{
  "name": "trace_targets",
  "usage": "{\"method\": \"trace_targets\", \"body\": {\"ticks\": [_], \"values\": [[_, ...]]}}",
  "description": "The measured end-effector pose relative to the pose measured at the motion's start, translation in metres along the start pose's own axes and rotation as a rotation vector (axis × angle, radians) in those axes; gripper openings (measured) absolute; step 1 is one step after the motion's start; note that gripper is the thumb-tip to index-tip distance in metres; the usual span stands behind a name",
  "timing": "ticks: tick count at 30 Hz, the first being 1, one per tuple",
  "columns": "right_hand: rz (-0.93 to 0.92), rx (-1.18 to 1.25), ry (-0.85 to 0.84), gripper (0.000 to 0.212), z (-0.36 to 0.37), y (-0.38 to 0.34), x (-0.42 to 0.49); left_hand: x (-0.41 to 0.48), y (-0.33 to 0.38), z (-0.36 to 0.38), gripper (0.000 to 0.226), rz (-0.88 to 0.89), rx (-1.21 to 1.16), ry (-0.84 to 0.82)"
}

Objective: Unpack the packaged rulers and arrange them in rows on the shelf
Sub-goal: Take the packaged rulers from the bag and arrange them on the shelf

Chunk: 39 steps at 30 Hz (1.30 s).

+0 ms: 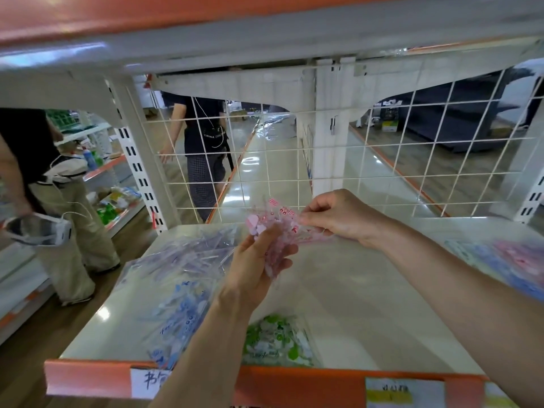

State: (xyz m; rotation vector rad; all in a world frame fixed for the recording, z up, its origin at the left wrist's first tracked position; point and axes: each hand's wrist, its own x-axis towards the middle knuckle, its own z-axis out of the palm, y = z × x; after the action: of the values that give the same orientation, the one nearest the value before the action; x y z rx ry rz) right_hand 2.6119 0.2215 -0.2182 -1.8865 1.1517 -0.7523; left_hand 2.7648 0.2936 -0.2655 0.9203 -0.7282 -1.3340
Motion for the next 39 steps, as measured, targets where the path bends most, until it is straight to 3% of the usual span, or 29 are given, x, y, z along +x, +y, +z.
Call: {"method": "trace_targets", "body": {"ticks": [6,12,18,27,30,33,39], "values": [[-0.093,-0.008,0.115,0.004,-0.002,-0.002,-0.003,-0.001,0.0,-0.002,0.023,0.01,-0.038,-0.005],[-0.116,0.141,0.11,0.008,-0.019,-0.011,-0.007,0.001,-0.002,-0.004,0.021,0.018,-0.044,0.008],[-0.203,-0.154,0.07,0.016,-0.026,-0.016,-0.003,0.001,-0.001,-0.003,0.021,0.018,-0.045,-0.031],[-0.235,-0.25,0.048,0.019,-0.006,-0.006,0.012,-0.001,-0.001,-0.002,0.015,0.032,-0.029,0.035],[-0.168,-0.526,-0.087,0.023,-0.004,-0.007,0.007,0.001,-0.001,-0.004,0.015,0.038,-0.043,0.088],[-0.227,-0.708,-0.061,0.032,0.001,-0.008,0.009,0.003,-0.001,-0.004,0.016,0.032,-0.047,0.098],[-0.303,-0.755,-0.125,0.039,0.002,-0.004,0.016,0.008,-0.003,-0.007,0.02,0.014,-0.047,0.115]]}}
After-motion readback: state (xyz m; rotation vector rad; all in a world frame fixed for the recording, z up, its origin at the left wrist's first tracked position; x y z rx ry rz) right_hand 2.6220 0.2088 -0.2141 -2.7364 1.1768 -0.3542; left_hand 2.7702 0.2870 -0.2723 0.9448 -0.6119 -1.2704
